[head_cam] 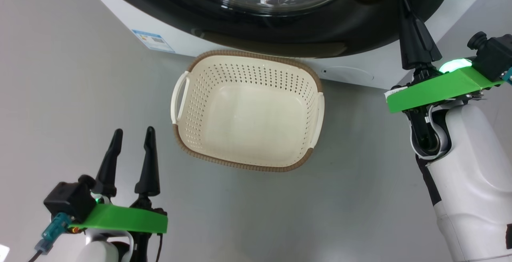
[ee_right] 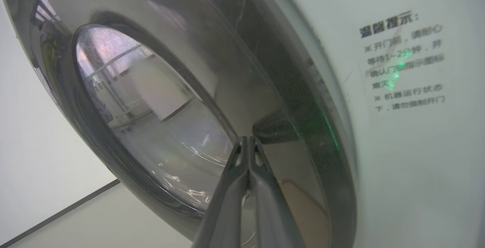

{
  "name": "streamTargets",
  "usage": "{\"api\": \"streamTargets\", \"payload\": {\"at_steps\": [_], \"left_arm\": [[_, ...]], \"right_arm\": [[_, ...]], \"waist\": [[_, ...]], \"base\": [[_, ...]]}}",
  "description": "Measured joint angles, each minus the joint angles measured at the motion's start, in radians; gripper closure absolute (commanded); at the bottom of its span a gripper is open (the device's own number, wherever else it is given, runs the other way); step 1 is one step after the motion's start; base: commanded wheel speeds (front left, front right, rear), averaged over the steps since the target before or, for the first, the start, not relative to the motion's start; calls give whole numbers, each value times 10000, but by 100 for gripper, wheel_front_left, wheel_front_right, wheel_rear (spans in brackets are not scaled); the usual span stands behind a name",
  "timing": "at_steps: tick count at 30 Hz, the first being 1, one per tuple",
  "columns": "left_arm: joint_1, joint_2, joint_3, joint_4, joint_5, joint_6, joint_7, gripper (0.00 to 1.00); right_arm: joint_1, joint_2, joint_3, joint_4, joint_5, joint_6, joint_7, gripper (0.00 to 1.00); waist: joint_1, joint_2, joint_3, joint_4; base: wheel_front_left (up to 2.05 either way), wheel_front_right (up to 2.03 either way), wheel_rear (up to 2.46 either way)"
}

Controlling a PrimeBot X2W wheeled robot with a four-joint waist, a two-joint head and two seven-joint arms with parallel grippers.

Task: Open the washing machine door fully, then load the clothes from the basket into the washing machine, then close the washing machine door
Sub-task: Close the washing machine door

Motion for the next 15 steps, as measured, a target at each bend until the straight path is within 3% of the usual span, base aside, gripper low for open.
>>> {"api": "streamTargets", "payload": {"at_steps": [12,13,15], "left_arm": [[214,-2,211,376,270,-2,0,0],[302,-2,238,405,316,-2,0,0],[483,-2,301,476,405,-2,0,0]], "right_arm": [[1015,31,587,17,4,-10,0,100],[1197,35,660,25,4,-10,0,80],[1560,38,771,31,6,-10,0,63]], "waist": [[0,0,-787,-270],[0,0,-879,-304],[0,0,-1075,-379]], "base": [[0,0,0],[0,0,0],[0,0,0]]}}
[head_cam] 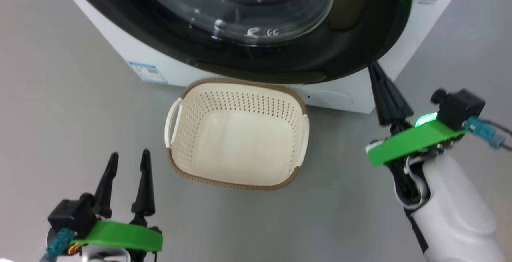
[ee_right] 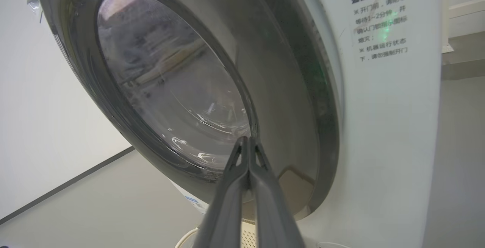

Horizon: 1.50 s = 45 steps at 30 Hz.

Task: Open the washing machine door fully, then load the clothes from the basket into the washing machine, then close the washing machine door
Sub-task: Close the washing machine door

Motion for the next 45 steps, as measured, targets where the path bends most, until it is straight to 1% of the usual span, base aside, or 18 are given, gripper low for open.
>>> {"api": "streamTargets", "payload": {"at_steps": [1,2,3,4,7,8,15,31,38,45], "left_arm": [[78,8,29,46,69,0,0,0],[163,19,59,81,128,0,0,0],[246,42,86,119,159,0,0,0],[325,73,128,153,184,0,0,0],[525,228,192,244,198,0,0,0],[639,303,213,293,199,0,0,0],[700,566,343,527,198,0,0,0],[1089,704,662,872,224,0,0,0],[1268,782,777,1018,224,0,0,0],[1310,794,828,1028,224,0,0,0]], "right_arm": [[165,6,17,10,2,0,0,53],[327,12,23,13,17,0,0,29],[480,15,29,21,42,0,0,12],[632,29,36,21,44,0,0,0],[1017,92,75,19,44,-2,0,0],[1223,102,84,17,44,0,0,0],[1843,100,-8,-6,40,-2,0,0],[3326,-148,-389,-27,-59,-2,0,0],[3730,-272,-506,-38,-61,-2,0,0],[3968,-324,-621,-54,-63,-2,0,0]], "waist": [[0,0,-99,-42],[0,0,-201,-89],[0,0,-303,-139],[0,0,-400,-194],[0,1,-662,-398],[0,0,-804,-561],[0,0,-1213,-1147],[-1,0,-1975,-2433],[0,1,-2181,-2804],[0,0,-2336,-2966]], "base": [[0,0,0],[0,0,0],[0,0,0],[0,0,0],[0,0,0],[0,0,0],[0,0,0],[0,0,0],[0,0,0],[0,0,0]]}}
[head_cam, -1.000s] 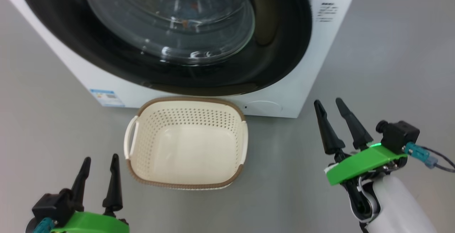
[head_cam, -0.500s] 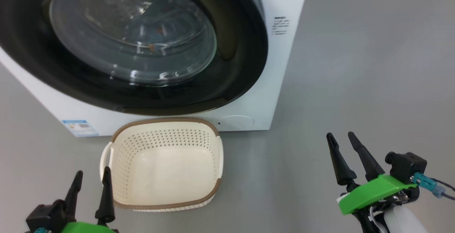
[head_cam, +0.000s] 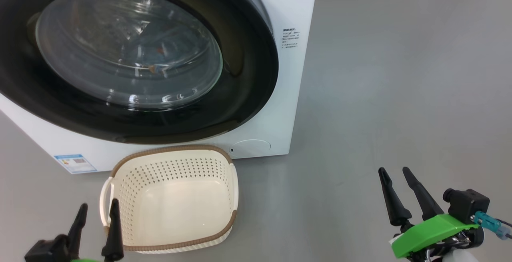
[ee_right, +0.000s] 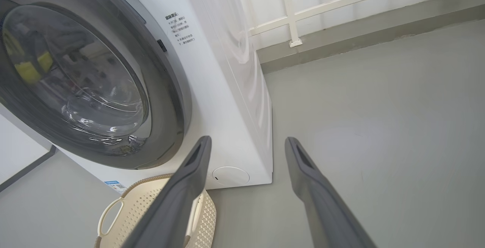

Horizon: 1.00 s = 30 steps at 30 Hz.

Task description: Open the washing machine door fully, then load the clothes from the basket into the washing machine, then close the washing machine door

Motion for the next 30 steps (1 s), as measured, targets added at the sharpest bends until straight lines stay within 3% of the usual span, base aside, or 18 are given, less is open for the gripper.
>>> {"api": "streamTargets", "payload": {"at_steps": [30], "left_arm": [[466,40,159,-48,205,0,0,0]], "right_arm": [[368,-35,-199,-79,-73,0,0,0]], "waist": [[0,0,-241,-230]], "base": [[0,0,0]]}}
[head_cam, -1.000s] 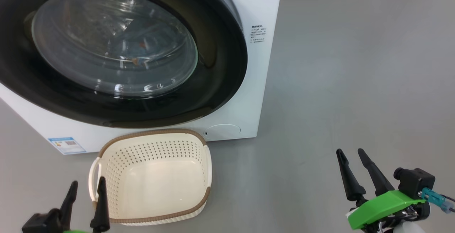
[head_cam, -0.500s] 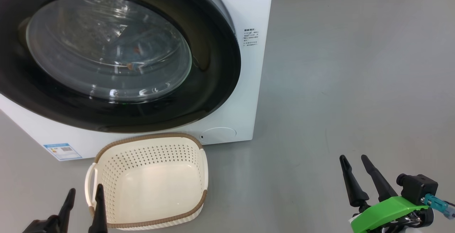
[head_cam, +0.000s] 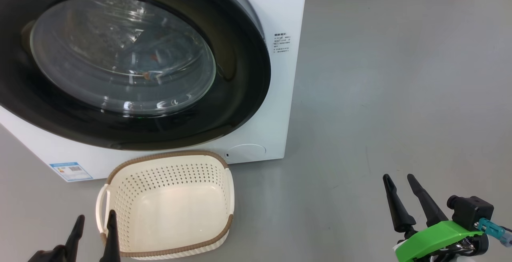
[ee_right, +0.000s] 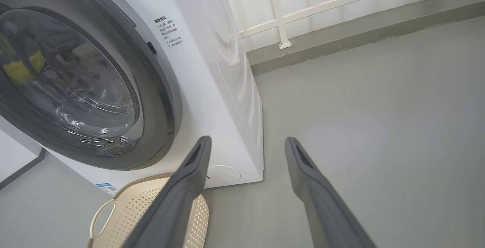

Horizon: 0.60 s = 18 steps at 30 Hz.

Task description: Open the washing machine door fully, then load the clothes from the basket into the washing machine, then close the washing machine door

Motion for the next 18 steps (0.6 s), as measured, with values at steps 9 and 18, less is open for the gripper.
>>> {"api": "streamTargets", "payload": {"at_steps": [9,18], "left_arm": [[67,-25,31,-46,0,0,0,0],[145,-483,-88,619,-27,2,23,100]], "right_arm": [[3,44,8,-35,-184,0,0,0],[129,364,136,663,-173,0,13,100]], "waist": [[0,0,94,19],[0,0,117,25]], "base": [[0,0,0],[0,0,0]]}}
